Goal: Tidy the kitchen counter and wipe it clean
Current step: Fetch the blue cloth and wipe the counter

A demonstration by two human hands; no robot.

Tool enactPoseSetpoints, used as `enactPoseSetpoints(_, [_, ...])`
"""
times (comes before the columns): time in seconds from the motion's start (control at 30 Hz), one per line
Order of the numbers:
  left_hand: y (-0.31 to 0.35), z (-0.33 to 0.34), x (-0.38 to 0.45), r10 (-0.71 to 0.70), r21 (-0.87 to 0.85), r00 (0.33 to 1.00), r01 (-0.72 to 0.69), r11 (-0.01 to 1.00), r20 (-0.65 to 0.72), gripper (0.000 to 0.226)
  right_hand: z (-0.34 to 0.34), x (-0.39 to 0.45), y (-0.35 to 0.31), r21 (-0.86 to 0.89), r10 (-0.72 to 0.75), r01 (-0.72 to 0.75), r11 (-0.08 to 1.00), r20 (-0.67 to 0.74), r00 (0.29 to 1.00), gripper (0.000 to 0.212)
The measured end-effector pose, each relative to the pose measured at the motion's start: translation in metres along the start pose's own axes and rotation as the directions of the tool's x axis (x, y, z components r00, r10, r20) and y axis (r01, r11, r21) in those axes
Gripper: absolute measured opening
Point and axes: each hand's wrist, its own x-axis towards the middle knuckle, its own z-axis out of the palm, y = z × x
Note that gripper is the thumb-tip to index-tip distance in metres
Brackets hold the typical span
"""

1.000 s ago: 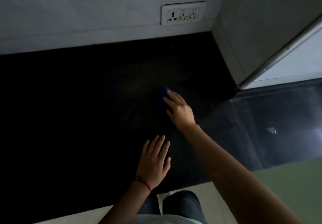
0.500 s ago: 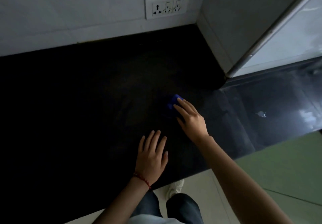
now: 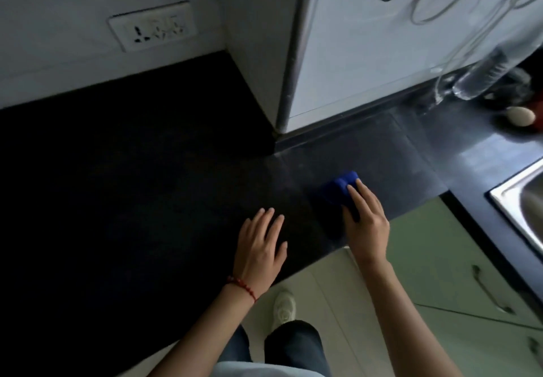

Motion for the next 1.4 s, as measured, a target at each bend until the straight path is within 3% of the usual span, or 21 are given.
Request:
enactPoseSetpoints(0.1, [0.016,0.02,0.007,0.022,0.086,0.996,-0.03,0.996,0.09,0.046,0.001,0.004,0.033,-0.095,-0.016,0.02,0.995,0.051,0.999,0.032])
enactPoseSetpoints(0.23, [0.014,0.031,0.008,0.023,0.142,0.998,-0.032,0.989,0.061,0.046,0.025,0.023,0.024,-0.055,0.088,-0.084,0.995,0.072,0.994,0.034])
enactPoseSetpoints(0.3, [0.013,0.032,0.009,0.037,0.139,0.999,-0.042,0.989,0.039,0.046,0.033,0.019,0.012,-0.017,-0.038,0.041,0.999,0.134,0.99,0.035])
enactPoseSetpoints(0.37, [0.014,0.032,0.009,0.042,0.133,0.999,-0.044,0.99,0.022,0.046,0.025,0.008,0.018,0.04,-0.275,0.273,0.961,0.239,0.931,0.032])
enactPoseSetpoints(0.43, [0.015,0.032,0.009,0.042,0.131,0.999,-0.044,0.99,0.015,0.046,0.013,0.012,0.044,0.069,-0.389,0.384,0.921,0.253,0.886,0.031])
enactPoseSetpoints(0.5, [0.015,0.032,0.009,0.035,0.135,0.999,-0.037,0.99,0.02,0.046,0.007,0.033,0.062,0.02,-0.275,0.278,0.96,0.223,0.935,0.031])
enactPoseSetpoints(0.57, [0.015,0.033,0.009,0.024,0.146,0.999,-0.027,0.989,0.024,0.046,0.015,0.053,0.058,-0.037,-0.024,0.032,0.999,0.191,0.981,0.034])
enactPoseSetpoints(0.6, [0.015,0.033,0.009,0.022,0.148,0.999,-0.026,0.989,0.027,0.046,0.02,0.055,0.048,-0.041,-0.018,0.026,0.999,0.189,0.982,0.034])
enactPoseSetpoints(0.63, [0.015,0.033,0.008,0.023,0.145,0.999,-0.027,0.989,0.028,0.046,0.023,0.05,0.041,-0.025,-0.11,0.118,0.993,0.215,0.97,0.034])
enactPoseSetpoints(0.7, [0.015,0.033,0.008,0.026,0.145,1.0,-0.028,0.989,0.016,0.045,0.019,0.027,0.042,0.083,-0.401,0.395,0.915,0.297,0.867,0.034])
enactPoseSetpoints(0.77, [0.014,0.033,0.008,0.029,0.149,1.0,-0.029,0.988,0.005,0.046,0.007,0.024,0.061,0.138,-0.512,0.496,0.857,0.324,0.796,0.032])
enactPoseSetpoints(0.8, [0.014,0.034,0.008,0.026,0.146,1.0,-0.026,0.989,0.003,0.046,0.004,0.031,0.069,0.123,-0.478,0.464,0.877,0.309,0.822,0.032])
enactPoseSetpoints(0.87, [0.015,0.034,0.007,0.026,0.15,1.0,-0.025,0.988,0.0,0.046,0.009,0.047,0.071,0.032,-0.264,0.264,0.964,0.251,0.931,0.034])
enactPoseSetpoints(0.93, [0.016,0.033,0.007,0.034,0.158,0.999,-0.034,0.987,-0.003,0.046,0.02,0.053,0.053,-0.035,-0.099,0.108,0.994,0.212,0.972,0.037])
enactPoseSetpoints(1.07, [0.016,0.033,0.007,0.041,0.156,0.999,-0.037,0.987,-0.024,0.046,0.026,0.016,0.019,0.028,-0.279,0.282,0.959,0.271,0.921,0.039])
enactPoseSetpoints(1.3, [0.013,0.019,-0.004,-0.003,0.126,1.0,0.005,0.992,-0.017,0.04,0.014,-0.02,-0.009,0.021,-0.267,0.275,0.961,0.319,0.91,0.04])
enactPoseSetpoints(1.4, [0.001,0.005,-0.035,-0.043,0.084,0.996,0.049,0.995,-0.073,0.039,0.006,-0.022,-0.014,0.037,-0.264,0.268,0.963,0.344,0.901,0.044])
